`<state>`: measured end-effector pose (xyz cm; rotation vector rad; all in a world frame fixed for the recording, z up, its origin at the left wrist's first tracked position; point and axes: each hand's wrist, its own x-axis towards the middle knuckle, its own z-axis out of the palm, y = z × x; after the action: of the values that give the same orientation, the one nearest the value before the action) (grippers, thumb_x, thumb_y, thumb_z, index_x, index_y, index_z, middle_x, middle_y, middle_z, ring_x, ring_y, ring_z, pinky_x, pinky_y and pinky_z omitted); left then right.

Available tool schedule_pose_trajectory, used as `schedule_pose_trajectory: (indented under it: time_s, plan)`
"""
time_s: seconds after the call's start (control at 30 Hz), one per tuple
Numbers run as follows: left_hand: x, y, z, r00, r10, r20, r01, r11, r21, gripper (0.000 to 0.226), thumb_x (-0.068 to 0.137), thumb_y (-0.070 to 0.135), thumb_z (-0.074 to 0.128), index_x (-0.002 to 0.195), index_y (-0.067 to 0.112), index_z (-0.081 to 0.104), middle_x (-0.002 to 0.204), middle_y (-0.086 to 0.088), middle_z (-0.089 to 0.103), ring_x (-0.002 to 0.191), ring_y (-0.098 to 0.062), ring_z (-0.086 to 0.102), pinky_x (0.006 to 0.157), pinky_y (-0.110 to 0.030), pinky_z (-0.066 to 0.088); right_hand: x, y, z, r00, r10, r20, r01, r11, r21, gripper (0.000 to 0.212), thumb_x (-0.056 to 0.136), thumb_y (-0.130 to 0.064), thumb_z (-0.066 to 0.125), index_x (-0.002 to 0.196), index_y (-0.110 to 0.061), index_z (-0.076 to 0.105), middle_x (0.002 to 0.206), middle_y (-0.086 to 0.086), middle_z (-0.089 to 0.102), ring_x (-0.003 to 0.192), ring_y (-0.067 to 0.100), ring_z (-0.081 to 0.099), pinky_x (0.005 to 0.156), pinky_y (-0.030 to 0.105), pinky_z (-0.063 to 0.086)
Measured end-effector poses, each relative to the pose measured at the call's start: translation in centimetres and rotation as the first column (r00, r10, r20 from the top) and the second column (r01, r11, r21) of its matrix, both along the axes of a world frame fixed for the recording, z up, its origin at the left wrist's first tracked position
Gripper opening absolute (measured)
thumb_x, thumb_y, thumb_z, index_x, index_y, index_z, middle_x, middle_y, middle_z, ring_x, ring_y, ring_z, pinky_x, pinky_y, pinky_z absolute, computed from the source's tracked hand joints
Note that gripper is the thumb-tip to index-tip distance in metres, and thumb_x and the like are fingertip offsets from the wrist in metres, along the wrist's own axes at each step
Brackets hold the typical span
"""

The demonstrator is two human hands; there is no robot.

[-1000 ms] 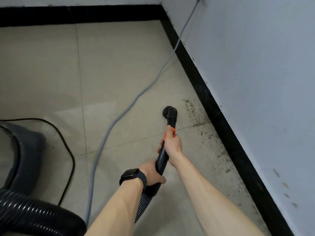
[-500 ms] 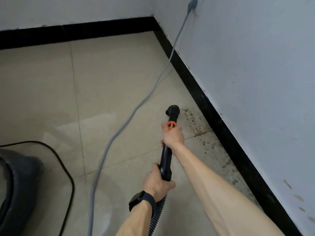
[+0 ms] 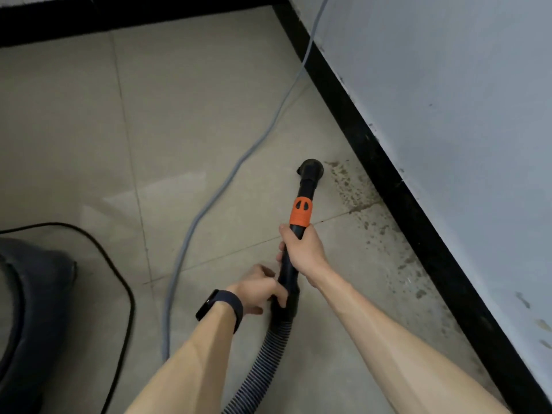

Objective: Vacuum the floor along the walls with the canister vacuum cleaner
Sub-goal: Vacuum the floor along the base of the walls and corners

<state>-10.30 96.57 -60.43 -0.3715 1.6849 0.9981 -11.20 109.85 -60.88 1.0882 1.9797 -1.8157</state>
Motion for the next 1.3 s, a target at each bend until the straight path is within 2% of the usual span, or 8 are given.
schedule_pose_trajectory:
  time_s: [0.13,0.27,0.43,0.6,0.8,1.03,1.13,1.3]
  plan:
    - [-5.3,1.0,2.6,0.958,0.256,-0.13,-0.239,0.962,0.134,0.032,0.078,0.031,0.066,0.106,0.017,0.062,0.116,-0.003,0.066,0.107,-0.021,0.06,0.096,-0.041,0.045,2.0,0.6,0.1,0.991,0.117,0.07,-0.13,0.966,0.225,0.029,0.1,-0.036,0.059,0.106,-0.01,0.049,0.087,0.01,0.069,0.043,0.006,0.061,0.045,0.02,0.048]
    - [-9.1,5.2,3.1,0.953,0.008,-0.303,0.002,0.999,0.032,0.055,0.089,0.046,0.068,0.129,0.012,0.053,0.12,-0.007,0.063,0.107,-0.023,0.061,0.091,-0.041,0.05,3.0,0.9,0.4,0.953,0.266,0.146,-0.3,0.897,0.326,0.029,0.099,-0.038,0.055,0.108,-0.014,0.043,0.094,0.012,0.066,0.069,0.029,0.072,0.062,0.042,0.061]
    - [-9.2,10.0,1.4,0.88,-0.163,-0.446,0.143,0.987,-0.078,0.038,0.084,0.037,0.074,0.106,0.013,0.053,0.102,-0.009,0.063,0.093,-0.028,0.064,0.085,-0.043,0.057,3.3,2.1,0.5,0.929,0.326,0.175,-0.368,0.87,0.328,0.031,0.097,-0.038,0.057,0.112,-0.019,0.039,0.095,0.012,0.068,0.08,0.032,0.071,0.07,0.046,0.061]
    - [-9.7,11.3,0.6,0.895,0.15,-0.421,-0.12,0.988,0.097,0.02,0.093,0.012,0.055,0.112,0.01,0.049,0.1,-0.014,0.058,0.063,-0.027,0.065,0.067,-0.044,0.061,6.8,2.6,0.0,0.899,0.403,0.171,-0.432,0.881,0.195,0.037,0.086,-0.048,0.069,0.106,-0.025,0.048,0.094,0.002,0.071,0.083,0.022,0.071,0.076,0.042,0.06]
    - [-10.0,12.1,0.0,0.883,0.215,-0.417,-0.136,0.968,0.212,0.025,0.096,0.011,0.048,0.12,0.004,0.045,0.088,-0.01,0.045,0.049,-0.018,0.052,0.061,-0.036,0.051,8.0,2.5,0.0,0.949,0.29,0.127,-0.315,0.902,0.295,0.025,0.089,-0.042,0.064,0.087,-0.029,0.042,0.079,0.005,0.062,0.062,0.023,0.061,0.056,0.041,0.053]
    - [-9.6,13.0,-1.6,0.822,0.199,-0.534,-0.126,0.977,0.171,0.03,0.098,0.023,0.048,0.128,0.021,0.042,0.088,-0.003,0.054,0.066,-0.02,0.065,0.068,-0.036,0.058,7.7,4.7,0.1,0.884,0.417,0.21,-0.466,0.765,0.445,0.029,0.096,-0.043,0.058,0.107,-0.022,0.041,0.086,0.002,0.061,0.074,0.028,0.065,0.062,0.04,0.055]
    - [-9.1,13.6,-2.5,0.78,0.17,-0.603,-0.11,0.985,0.136,0.039,0.094,0.034,0.052,0.13,0.025,0.044,0.098,-0.007,0.06,0.085,-0.027,0.068,0.08,-0.045,0.058,8.1,5.4,-0.2,0.882,0.42,0.215,-0.47,0.743,0.477,0.031,0.097,-0.045,0.057,0.11,-0.023,0.04,0.087,0.004,0.063,0.074,0.029,0.066,0.064,0.043,0.056]
    - [-8.3,15.1,-3.1,0.71,0.19,-0.678,-0.122,0.982,0.146,0.059,0.091,0.047,0.054,0.144,0.024,0.038,0.102,-0.003,0.061,0.087,-0.025,0.068,0.083,-0.045,0.057,7.8,6.7,-0.2,0.893,0.401,0.203,-0.447,0.749,0.489,0.03,0.097,-0.045,0.058,0.105,-0.023,0.037,0.076,0.001,0.057,0.065,0.027,0.062,0.055,0.038,0.05]
